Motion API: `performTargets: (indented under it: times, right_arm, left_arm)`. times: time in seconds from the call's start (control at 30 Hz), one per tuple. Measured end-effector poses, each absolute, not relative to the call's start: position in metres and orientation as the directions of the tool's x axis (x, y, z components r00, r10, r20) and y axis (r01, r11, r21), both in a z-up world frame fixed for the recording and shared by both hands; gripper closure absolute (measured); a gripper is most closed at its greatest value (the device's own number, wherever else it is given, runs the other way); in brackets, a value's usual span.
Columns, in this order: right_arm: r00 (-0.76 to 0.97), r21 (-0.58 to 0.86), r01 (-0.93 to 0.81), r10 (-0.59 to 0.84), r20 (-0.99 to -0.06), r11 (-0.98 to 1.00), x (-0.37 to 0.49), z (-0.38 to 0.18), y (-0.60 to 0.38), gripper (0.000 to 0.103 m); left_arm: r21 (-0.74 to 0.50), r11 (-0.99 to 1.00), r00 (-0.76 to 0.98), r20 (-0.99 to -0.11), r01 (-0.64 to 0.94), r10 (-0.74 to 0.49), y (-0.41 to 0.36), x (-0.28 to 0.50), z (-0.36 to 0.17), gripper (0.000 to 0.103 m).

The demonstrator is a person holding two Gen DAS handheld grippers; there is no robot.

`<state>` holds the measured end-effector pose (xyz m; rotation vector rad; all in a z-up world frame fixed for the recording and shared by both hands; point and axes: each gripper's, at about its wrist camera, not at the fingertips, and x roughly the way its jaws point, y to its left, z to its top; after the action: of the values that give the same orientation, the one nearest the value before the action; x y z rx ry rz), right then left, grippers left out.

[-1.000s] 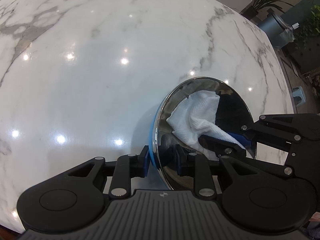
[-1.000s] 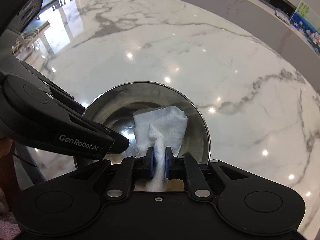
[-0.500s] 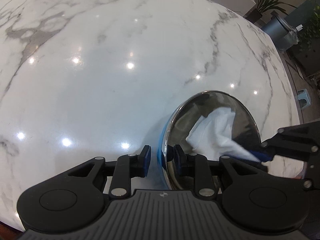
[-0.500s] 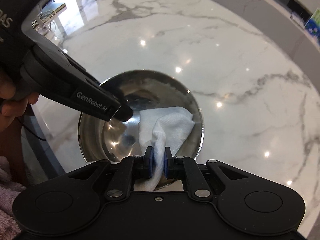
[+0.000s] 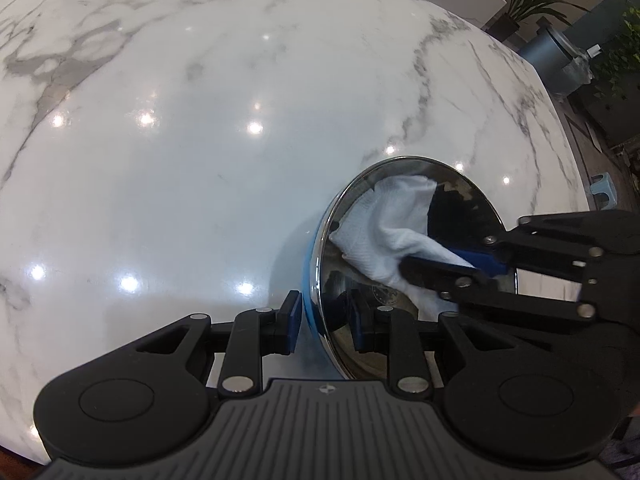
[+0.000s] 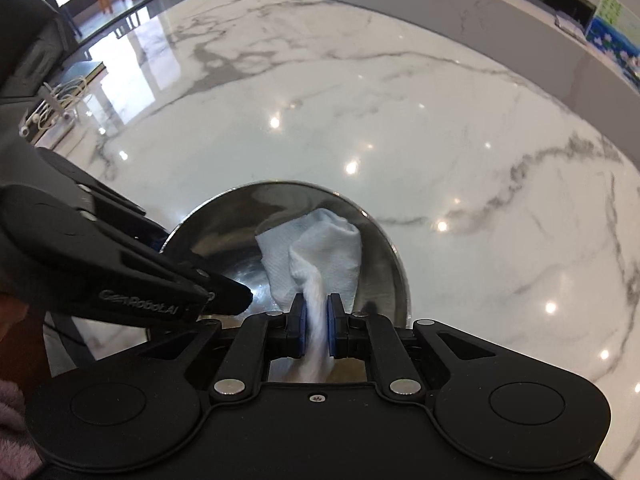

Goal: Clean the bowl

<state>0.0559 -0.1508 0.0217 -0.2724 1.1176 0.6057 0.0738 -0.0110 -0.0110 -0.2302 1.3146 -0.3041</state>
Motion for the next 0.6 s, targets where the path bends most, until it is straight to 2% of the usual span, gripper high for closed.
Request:
performTargets:
  times: [0.33,0.6]
  right_arm:
    - [0.252,0.117,-0.598,0.325,-0.912,0.793,0.045,0.026,-0.15,0.094]
    - [0.377,0.085,-0.548,0.336,-0.863,0.832,0.028,0.063,-0.173,0.095]
  left_arm:
    - [-0.329,0.942,0.24,-0.911,0.071,-0.337,-0.011,0.073,-0.011,0.08]
    - [-0.303,0.952,0.293,-0.906,0.053,-0.305,-0.008,0.07,-0.006,0.077]
